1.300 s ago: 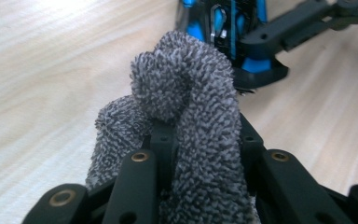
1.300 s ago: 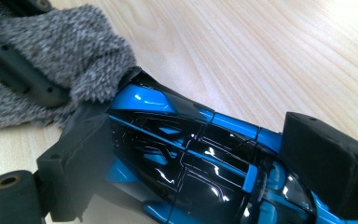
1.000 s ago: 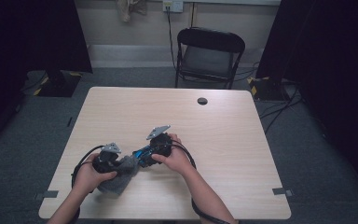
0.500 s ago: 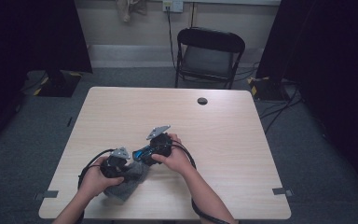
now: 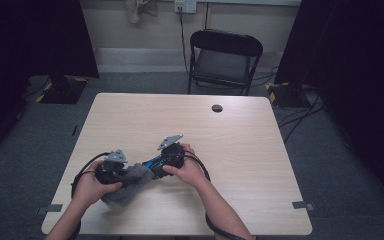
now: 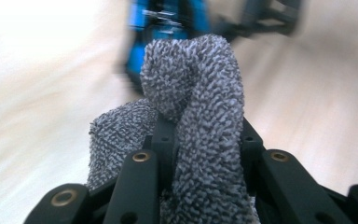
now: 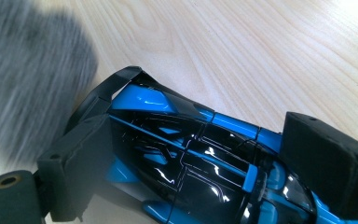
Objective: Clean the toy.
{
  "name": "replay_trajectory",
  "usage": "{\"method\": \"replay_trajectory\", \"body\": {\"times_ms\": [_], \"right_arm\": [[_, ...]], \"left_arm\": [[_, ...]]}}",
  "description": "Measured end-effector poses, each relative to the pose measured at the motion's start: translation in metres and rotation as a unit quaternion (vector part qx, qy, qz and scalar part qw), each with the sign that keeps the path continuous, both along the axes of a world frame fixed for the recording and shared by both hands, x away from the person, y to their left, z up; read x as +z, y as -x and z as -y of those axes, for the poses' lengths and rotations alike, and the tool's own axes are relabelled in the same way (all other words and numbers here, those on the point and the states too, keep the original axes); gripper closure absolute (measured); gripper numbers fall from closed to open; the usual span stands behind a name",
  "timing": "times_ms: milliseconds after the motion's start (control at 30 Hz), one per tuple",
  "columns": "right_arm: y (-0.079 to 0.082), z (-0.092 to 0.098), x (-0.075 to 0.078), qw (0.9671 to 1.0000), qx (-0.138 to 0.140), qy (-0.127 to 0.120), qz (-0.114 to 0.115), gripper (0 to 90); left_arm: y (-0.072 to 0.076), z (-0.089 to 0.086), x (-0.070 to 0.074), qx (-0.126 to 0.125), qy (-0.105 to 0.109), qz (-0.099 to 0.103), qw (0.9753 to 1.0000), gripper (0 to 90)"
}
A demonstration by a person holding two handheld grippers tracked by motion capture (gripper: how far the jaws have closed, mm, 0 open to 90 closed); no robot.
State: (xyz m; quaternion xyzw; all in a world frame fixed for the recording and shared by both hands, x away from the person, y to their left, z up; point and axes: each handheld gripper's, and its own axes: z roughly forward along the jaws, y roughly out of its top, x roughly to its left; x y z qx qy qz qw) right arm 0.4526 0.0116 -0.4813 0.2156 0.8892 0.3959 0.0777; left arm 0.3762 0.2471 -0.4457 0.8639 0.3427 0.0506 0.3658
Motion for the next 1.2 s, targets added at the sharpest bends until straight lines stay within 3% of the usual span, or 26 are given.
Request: {"method": "replay_trajectory", "body": {"times_ms": [100,133,200,467,633,833,1200], "right_arm": [[0.000,0.000,0.000,1.0000,0.000,0.000,0.001,9.5],[0.000,0.000,0.000,1.0000,0.000,0.000,-0.002,9.5],[0.000,0.000,0.000,1.0000,0.000,0.002,-0.002,9.5],[0.001,0.000,0.000,1.0000,-0.001,0.001,-0.002,9.5],[0.000,0.000,0.000,1.0000,-0.001,0.002,-0.002,9.5],[0.001,0.000,0.000,1.0000,-0.001,-0.001,-0.002,9.5],[0.004,0.003,-0.001,0.9999,-0.009,-0.004,0.006,8.4]], "left_arm": [[-0.005,-0.010,-0.004,0.026,-0.003,0.003,0.9997,68.5],[-0.007,-0.011,-0.006,0.026,-0.013,0.002,0.9996,68.5],[-0.009,-0.010,-0.012,0.029,-0.014,-0.007,0.9995,68.6],[-0.007,0.018,-0.022,-0.007,-0.034,-0.026,0.9990,68.5],[0.002,0.026,-0.020,-0.035,-0.021,-0.045,0.9982,68.6],[0.009,0.038,-0.020,-0.068,-0.016,-0.052,0.9962,68.5],[0.005,0.027,-0.018,-0.051,-0.012,-0.051,0.9973,68.2]]}}
